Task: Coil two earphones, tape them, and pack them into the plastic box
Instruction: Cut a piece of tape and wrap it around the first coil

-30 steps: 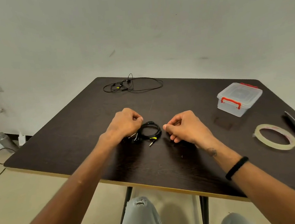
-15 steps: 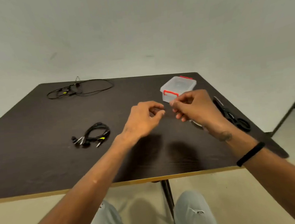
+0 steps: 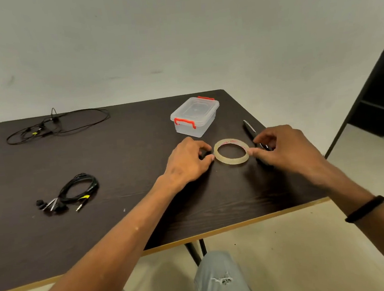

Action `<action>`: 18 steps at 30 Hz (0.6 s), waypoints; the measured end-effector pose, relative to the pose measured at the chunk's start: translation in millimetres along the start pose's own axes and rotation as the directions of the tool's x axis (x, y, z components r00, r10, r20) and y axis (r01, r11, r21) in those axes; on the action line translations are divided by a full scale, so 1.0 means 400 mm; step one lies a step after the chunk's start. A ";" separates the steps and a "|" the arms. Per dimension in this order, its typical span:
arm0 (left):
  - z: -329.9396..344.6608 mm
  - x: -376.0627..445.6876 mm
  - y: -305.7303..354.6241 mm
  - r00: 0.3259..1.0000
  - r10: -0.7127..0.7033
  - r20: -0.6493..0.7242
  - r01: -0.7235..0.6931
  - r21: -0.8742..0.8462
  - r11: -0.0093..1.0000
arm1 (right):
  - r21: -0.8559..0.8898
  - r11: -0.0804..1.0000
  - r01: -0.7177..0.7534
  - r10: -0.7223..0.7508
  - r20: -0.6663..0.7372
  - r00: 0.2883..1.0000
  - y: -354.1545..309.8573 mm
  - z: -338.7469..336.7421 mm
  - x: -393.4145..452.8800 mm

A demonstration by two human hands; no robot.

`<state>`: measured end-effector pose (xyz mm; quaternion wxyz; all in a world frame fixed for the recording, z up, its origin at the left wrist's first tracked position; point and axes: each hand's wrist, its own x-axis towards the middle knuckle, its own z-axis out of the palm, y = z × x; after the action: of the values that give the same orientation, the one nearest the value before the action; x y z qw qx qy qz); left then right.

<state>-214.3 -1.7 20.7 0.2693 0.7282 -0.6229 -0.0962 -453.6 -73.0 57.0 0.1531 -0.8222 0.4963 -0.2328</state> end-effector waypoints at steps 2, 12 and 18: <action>0.001 0.004 0.000 1.000 -0.004 -0.018 0.004 -0.013 1.000 | -0.064 0.991 0.121 -0.116 0.072 0.991 -0.006 0.016 -0.001; 0.007 0.005 -0.008 0.999 0.013 -0.053 -0.017 -0.074 0.997 | -0.036 0.941 0.337 -0.332 0.104 0.937 -0.064 0.101 0.019; 0.003 0.001 -0.036 0.998 0.051 -0.045 -0.056 -0.128 0.990 | -0.019 0.945 0.328 -0.327 0.053 0.944 -0.060 0.086 0.030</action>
<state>-202.6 -1.1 12.4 0.3312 0.6940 -0.6290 -0.1139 -412.6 -71.8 42.2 0.1130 -0.9007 0.3523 -0.2279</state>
